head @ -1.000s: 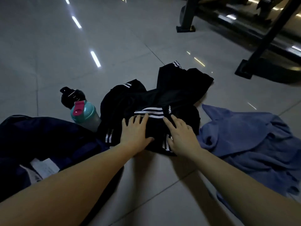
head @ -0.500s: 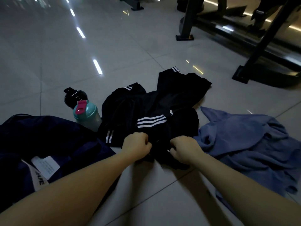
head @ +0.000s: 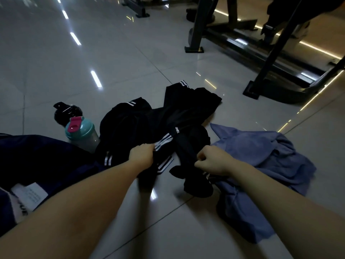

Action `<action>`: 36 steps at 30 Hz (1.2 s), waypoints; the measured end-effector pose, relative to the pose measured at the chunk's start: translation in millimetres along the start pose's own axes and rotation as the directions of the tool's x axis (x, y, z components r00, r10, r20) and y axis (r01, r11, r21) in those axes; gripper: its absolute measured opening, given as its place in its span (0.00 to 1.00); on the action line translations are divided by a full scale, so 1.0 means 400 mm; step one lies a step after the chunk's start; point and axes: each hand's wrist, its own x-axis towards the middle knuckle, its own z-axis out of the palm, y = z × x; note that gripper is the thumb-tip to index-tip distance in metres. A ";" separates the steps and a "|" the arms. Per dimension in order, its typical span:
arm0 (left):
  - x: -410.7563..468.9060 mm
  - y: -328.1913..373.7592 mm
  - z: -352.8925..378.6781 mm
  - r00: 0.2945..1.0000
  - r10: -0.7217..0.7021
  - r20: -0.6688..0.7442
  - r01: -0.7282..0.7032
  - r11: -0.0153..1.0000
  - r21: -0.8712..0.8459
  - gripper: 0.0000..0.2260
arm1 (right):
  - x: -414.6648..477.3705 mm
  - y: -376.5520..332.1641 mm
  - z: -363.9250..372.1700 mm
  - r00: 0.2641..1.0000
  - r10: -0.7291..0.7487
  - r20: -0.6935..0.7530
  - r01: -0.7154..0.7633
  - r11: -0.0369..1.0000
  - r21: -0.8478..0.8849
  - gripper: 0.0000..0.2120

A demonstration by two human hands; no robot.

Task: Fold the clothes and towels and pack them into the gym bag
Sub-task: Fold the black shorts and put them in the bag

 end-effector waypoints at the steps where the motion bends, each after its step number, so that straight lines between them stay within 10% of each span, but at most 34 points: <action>1: 0.001 0.003 -0.014 1.000 0.013 -0.029 -0.014 0.999 -0.035 0.06 | 0.006 0.002 -0.002 1.000 0.010 0.025 -0.011 1.000 0.029 0.19; 7: 0.027 0.057 -0.223 0.942 0.031 -0.334 -0.172 0.899 -0.402 0.09 | 0.031 0.003 0.005 0.997 0.034 0.067 -0.030 0.998 -0.061 0.11; 10: 0.008 0.103 -0.400 0.947 0.034 -0.321 -0.214 0.810 -0.547 0.07 | 0.025 -0.025 -0.050 0.988 -0.002 -0.157 -0.002 1.000 -0.025 0.07; 16: -0.157 0.220 -0.722 0.927 0.071 -0.369 -0.338 0.587 -0.735 0.12 | -0.050 -0.200 -0.273 0.834 0.030 -0.551 0.149 0.949 0.279 0.42; 18: -0.222 0.254 -0.802 0.924 0.086 -0.373 -0.361 0.522 -0.773 0.12 | -0.081 -0.263 -0.338 0.810 0.021 -0.587 0.232 0.906 0.353 0.27; 20: -0.280 0.271 -0.870 0.922 0.023 -0.387 -0.343 0.514 -0.786 0.10 | -0.125 -0.318 -0.396 0.808 0.009 -0.589 0.239 0.909 0.342 0.06; 25: -0.389 0.227 -0.991 0.863 -0.226 -0.452 -0.355 0.367 -0.860 0.09 | -0.258 -0.389 -0.521 0.872 -0.086 -0.482 0.308 0.862 0.403 0.08; 33: -0.480 0.129 -1.021 0.803 -0.401 -0.442 -0.405 0.178 -0.897 0.08 | -0.472 -0.401 -0.554 0.965 0.050 -0.258 -0.030 0.996 0.079 0.12; 36: -0.463 0.091 -0.985 0.795 -0.413 -0.443 -0.381 0.228 -0.896 0.10 | -0.520 -0.389 -0.538 0.953 0.128 -0.275 -0.004 0.912 0.411 0.13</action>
